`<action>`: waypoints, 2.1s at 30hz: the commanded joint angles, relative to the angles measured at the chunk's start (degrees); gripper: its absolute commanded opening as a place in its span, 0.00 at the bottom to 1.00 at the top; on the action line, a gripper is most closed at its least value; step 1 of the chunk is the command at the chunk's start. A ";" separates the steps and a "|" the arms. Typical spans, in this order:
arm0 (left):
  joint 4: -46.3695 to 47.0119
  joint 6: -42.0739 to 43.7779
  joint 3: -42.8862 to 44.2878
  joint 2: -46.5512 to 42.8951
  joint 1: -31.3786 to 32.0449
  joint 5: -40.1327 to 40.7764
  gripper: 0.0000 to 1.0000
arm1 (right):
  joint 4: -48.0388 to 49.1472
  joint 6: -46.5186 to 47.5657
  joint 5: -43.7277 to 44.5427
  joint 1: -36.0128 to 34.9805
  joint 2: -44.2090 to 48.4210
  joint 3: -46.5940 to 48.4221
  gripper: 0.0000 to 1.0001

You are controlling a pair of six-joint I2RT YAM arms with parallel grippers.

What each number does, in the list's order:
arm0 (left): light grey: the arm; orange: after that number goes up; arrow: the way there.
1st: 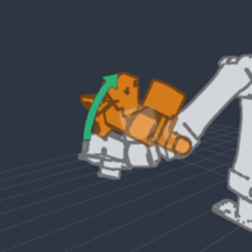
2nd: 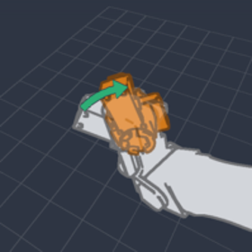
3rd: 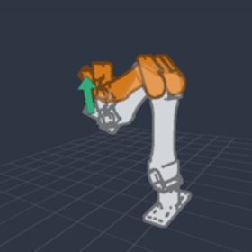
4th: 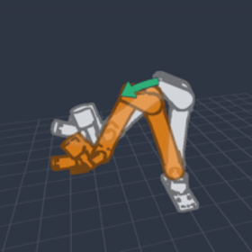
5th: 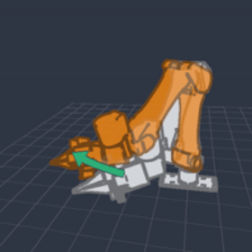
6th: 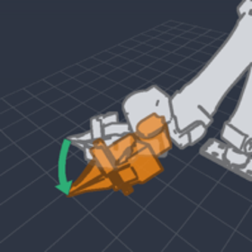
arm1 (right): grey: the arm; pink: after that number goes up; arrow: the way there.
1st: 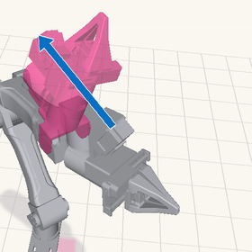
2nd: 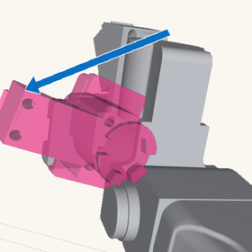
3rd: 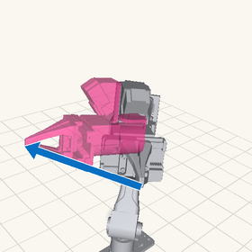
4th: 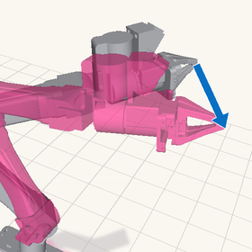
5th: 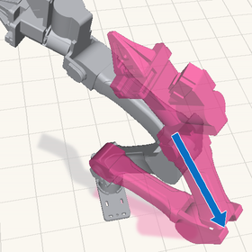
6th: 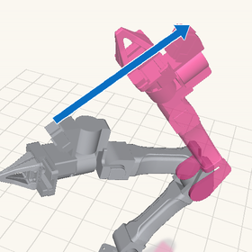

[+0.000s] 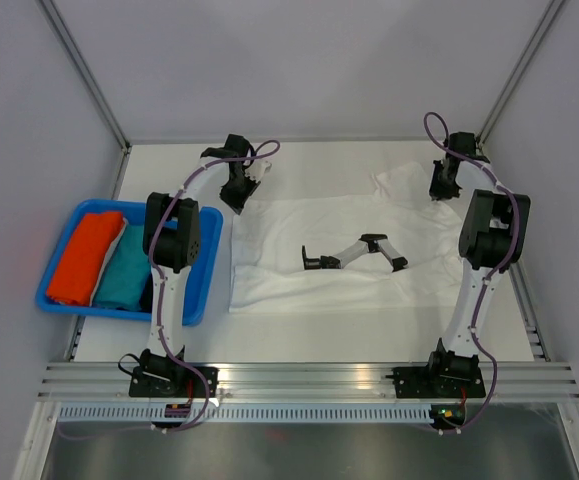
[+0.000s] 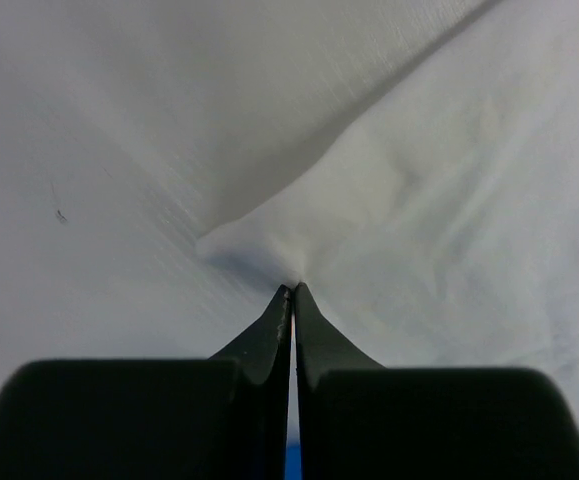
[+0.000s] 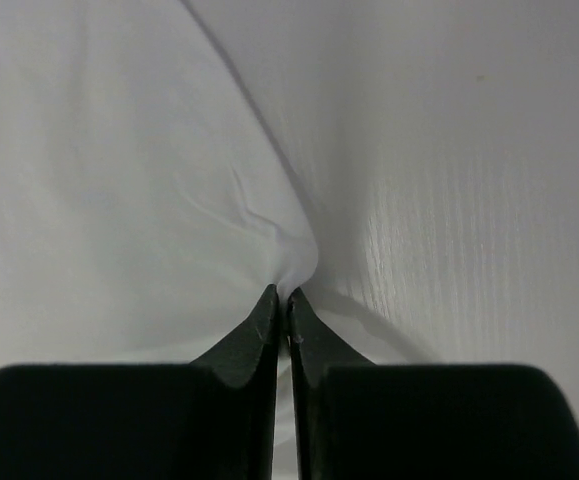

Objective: Roll the t-shirts
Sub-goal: Fold the tshirt

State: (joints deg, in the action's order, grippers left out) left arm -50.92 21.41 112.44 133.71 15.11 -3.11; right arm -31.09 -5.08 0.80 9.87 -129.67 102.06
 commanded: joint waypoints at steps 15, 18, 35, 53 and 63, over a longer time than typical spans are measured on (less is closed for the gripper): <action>13.03 -1.72 -3.55 -6.45 -0.52 5.03 0.31 | 2.00 1.13 -0.62 0.06 10.75 -5.82 0.00; 12.95 -2.42 -2.93 -4.60 -1.05 4.61 0.43 | 2.35 0.95 -2.38 0.06 11.28 -6.35 0.00; 8.64 -5.94 -0.38 1.38 -2.63 -8.13 0.34 | 3.23 0.95 -1.24 0.06 13.30 -8.90 0.00; 15.14 3.27 -12.41 -12.93 -2.72 -8.57 0.02 | 7.36 0.86 3.85 0.15 24.54 -20.21 0.00; 16.37 9.96 -18.39 -21.55 -2.63 -11.56 0.02 | 8.15 1.04 9.04 0.94 33.59 -28.40 0.00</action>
State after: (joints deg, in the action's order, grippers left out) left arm -36.71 26.48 95.18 117.40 12.40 -12.27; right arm -24.27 -4.45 6.39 10.26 -99.77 75.46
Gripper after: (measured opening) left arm 0.030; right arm 0.011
